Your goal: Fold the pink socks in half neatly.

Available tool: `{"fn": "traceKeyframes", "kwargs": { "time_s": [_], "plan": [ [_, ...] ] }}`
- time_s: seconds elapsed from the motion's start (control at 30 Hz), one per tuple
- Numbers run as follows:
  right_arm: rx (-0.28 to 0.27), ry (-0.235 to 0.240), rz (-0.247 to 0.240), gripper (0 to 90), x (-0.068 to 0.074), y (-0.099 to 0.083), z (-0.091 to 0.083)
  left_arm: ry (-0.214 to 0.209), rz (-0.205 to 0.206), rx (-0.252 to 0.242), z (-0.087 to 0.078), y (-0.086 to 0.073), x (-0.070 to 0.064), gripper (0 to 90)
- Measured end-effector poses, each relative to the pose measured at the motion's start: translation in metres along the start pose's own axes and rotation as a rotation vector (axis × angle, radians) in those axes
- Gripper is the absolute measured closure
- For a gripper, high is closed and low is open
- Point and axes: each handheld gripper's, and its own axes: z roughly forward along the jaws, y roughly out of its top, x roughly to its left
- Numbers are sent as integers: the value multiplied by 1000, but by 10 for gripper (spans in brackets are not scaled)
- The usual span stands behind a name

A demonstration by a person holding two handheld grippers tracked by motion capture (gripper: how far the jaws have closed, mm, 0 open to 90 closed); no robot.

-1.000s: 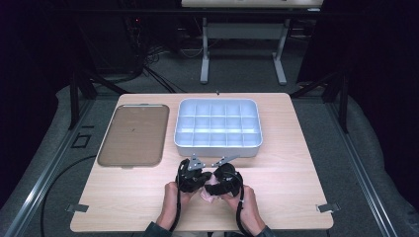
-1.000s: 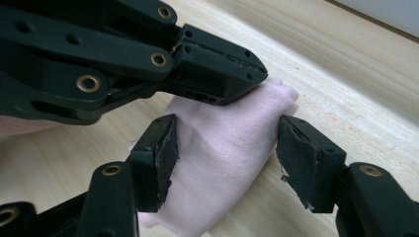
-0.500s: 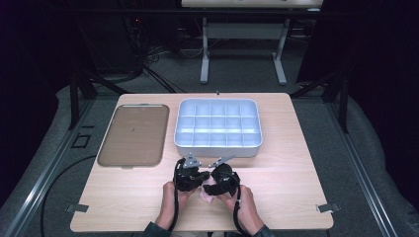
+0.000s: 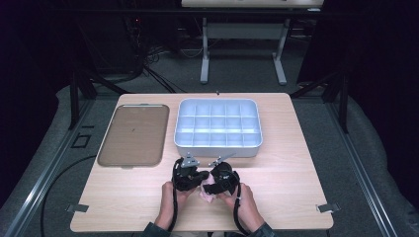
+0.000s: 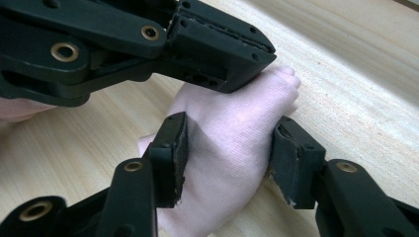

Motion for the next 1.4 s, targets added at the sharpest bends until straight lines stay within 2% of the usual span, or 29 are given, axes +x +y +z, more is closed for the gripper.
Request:
{"fn": "traceKeyframes", "kwargs": {
  "time_s": [0.13, 0.2, 0.23, 0.27, 0.37, 0.47, 0.6, 0.7, 0.87, 0.9, 0.93, 0.97, 1.2, 1.4],
  "plan": [
    [-1, 27, 5, 582, -2, 0, 0, -14, -30, -18, -2, 0, 4, 855],
    [7, 42, -2, 606, -4, 0, 0, -7, -38, -29, -4, 0, 6, 820],
    [-17, 107, 6, 614, -6, 0, 1, -6, -42, -28, -5, 0, 7, 786],
    [-21, 114, 12, 621, -6, -1, 2, 2, -53, -33, -7, 0, 8, 748],
    [-19, 106, -6, 640, -6, 0, 1, 35, -70, -45, -13, 1, 12, 581],
    [-21, 108, -6, 648, -6, 0, 1, 107, -89, -49, -20, -1, 16, 420],
    [-18, 102, -11, 653, -6, 1, 1, 133, -92, -46, -29, -6, 23, 281],
    [-24, 106, -8, 657, -5, 0, 1, 156, -95, -45, -35, -12, 28, 211],
    [-24, 114, -4, 661, -8, -1, 1, 196, -91, -34, -44, -25, 34, 163],
    [3, 71, -12, 661, -8, 0, -1, 203, -90, -30, -45, -28, 35, 158],
    [3, 68, -11, 662, -8, 0, -1, 206, -91, -25, -46, -31, 36, 154],
    [-22, 112, -5, 662, -8, -1, 0, 209, -88, -17, -46, -34, 37, 153],
    [-33, 117, -21, 670, -6, -1, 1, 216, -72, 33, -42, -50, 38, 126],
    [-45, 135, -27, 694, -7, -3, 0, 224, -58, 28, -43, -53, 36, 116]
  ]
}}
